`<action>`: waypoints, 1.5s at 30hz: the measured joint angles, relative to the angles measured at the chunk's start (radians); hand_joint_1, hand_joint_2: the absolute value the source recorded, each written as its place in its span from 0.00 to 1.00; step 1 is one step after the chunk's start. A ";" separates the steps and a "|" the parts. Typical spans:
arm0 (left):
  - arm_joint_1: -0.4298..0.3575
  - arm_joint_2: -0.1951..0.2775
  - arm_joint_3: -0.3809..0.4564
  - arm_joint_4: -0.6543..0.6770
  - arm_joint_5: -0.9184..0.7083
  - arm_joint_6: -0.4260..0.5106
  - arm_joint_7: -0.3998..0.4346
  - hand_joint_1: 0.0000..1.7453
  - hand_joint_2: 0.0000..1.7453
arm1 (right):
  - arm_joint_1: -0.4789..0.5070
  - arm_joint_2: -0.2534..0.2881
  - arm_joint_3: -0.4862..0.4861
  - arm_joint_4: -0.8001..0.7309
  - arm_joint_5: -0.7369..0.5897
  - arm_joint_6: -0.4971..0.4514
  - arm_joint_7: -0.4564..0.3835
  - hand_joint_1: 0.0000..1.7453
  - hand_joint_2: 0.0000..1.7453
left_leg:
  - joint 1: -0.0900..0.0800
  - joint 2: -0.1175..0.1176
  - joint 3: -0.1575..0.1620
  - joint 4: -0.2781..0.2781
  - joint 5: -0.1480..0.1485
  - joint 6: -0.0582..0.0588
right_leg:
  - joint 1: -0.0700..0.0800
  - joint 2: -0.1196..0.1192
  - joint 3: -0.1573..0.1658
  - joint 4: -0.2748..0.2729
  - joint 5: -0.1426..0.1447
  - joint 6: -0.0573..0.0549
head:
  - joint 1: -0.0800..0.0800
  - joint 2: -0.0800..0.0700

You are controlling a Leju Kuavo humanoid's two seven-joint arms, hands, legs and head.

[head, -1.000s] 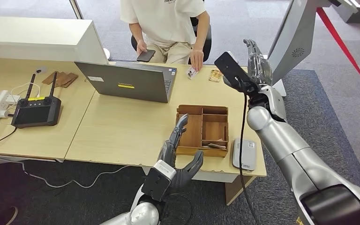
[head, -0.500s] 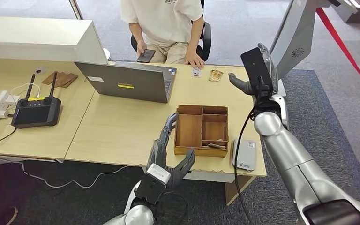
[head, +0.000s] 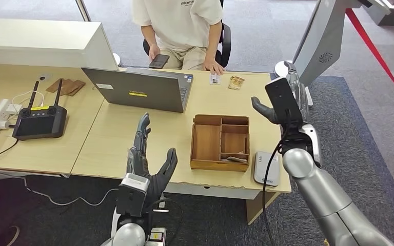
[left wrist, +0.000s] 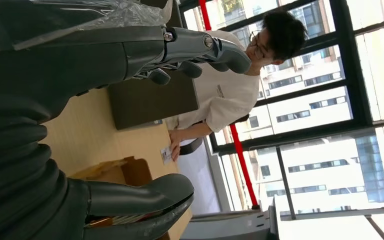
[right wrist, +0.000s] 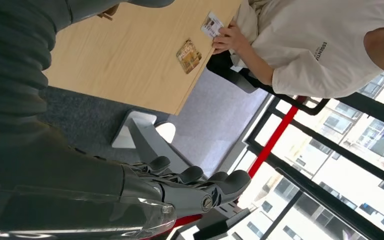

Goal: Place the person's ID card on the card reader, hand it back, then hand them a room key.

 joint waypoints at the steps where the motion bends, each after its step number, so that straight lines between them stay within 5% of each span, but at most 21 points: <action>1: 0.010 0.001 0.018 -0.010 -0.003 0.000 0.001 0.00 1.00 | 0.008 -0.006 0.004 -0.011 0.039 0.003 0.006 0.00 1.00 | 0.000 0.000 0.000 0.000 0.000 0.000 | 0.000 0.000 0.000 0.000 0.000 0.000 | 0.000 0.000; 11: 0.053 0.002 0.155 -0.070 -0.002 0.000 -0.001 0.00 1.00 | 0.085 -0.039 0.056 -0.061 0.395 0.078 0.063 0.00 1.00 | 0.000 0.000 0.000 0.000 0.000 0.000 | 0.000 0.000 0.000 0.000 0.000 0.000 | 0.000 0.000; 26: 0.076 0.004 0.211 -0.104 -0.007 0.000 0.027 0.00 1.00 | 0.215 -0.065 0.100 -0.095 0.574 0.173 0.106 0.00 1.00 | 0.000 0.000 0.000 0.000 0.000 0.000 | 0.000 0.000 0.000 -0.001 0.000 0.000 | 0.000 0.000; 45: 0.024 0.003 0.179 -0.086 0.037 0.000 0.027 0.00 1.00 | 0.273 -0.028 0.142 -0.045 0.725 0.159 0.124 0.00 1.00 | 0.000 0.000 0.000 0.000 0.000 0.000 | 0.000 0.000 0.000 0.000 0.000 0.000 | 0.000 0.000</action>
